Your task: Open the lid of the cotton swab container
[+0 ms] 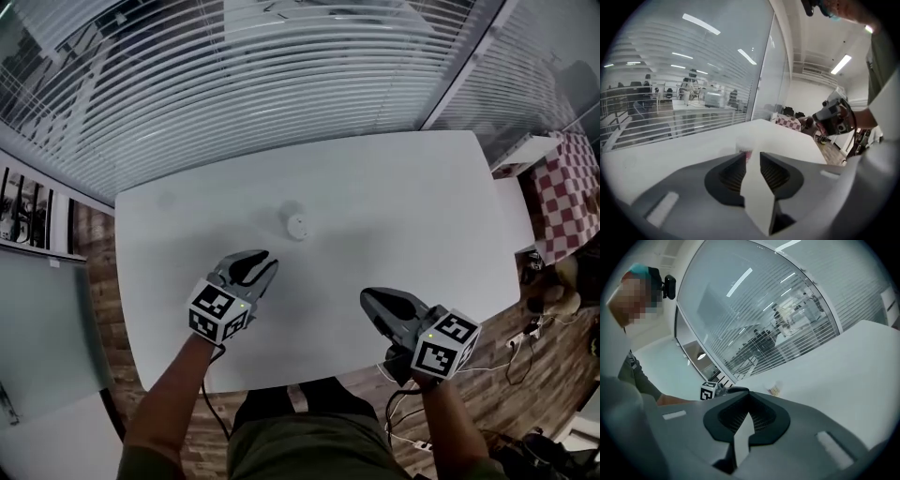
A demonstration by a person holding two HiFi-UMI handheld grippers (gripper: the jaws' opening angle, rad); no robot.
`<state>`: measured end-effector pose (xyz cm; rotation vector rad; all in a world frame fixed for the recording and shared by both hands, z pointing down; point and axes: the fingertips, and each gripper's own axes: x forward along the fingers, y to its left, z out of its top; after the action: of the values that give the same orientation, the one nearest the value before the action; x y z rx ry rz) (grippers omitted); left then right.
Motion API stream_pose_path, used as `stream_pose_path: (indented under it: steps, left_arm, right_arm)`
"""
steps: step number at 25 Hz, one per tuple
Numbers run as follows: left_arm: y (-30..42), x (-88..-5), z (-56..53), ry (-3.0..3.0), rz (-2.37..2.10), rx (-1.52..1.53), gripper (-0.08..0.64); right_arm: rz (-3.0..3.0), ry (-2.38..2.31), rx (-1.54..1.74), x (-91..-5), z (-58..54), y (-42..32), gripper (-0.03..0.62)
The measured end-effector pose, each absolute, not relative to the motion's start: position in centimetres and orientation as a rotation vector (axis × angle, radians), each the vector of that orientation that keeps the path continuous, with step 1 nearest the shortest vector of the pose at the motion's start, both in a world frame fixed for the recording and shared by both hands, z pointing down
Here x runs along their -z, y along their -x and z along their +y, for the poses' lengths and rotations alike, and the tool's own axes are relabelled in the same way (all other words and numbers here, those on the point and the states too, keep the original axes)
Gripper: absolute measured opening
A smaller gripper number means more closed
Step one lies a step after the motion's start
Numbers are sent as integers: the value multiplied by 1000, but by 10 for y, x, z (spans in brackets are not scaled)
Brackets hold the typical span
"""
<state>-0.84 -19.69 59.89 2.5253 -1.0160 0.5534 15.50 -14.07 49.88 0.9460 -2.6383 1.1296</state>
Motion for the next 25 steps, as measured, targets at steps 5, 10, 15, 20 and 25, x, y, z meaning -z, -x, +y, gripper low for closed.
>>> stream_pose_path:
  steps: [5,10,15,20,25]
  left_arm:
    - [1,-623,-216,-2599,-919,-707,151]
    - [-4,-646,-233,-2650,-809,-857,189]
    - [-13,-659,-241,-2711,-664,-956,236]
    - [-29,-666,-247,-2766,-547,-1015,272]
    - [-40,-671,-252,-2803,-447,-1046,288]
  right_arm:
    - [-2616,-939,-1162,-513,-142,-150,9]
    - [-2585,-943,-1193,-525,-141,-152,9]
    - [-2550,-983,-1213,-537,-142,-154,9]
    - [-2521,-1017,-1231,-546,-146,-161,9]
    - [-2503,-1019,-1251,-553,-145,-161,9]
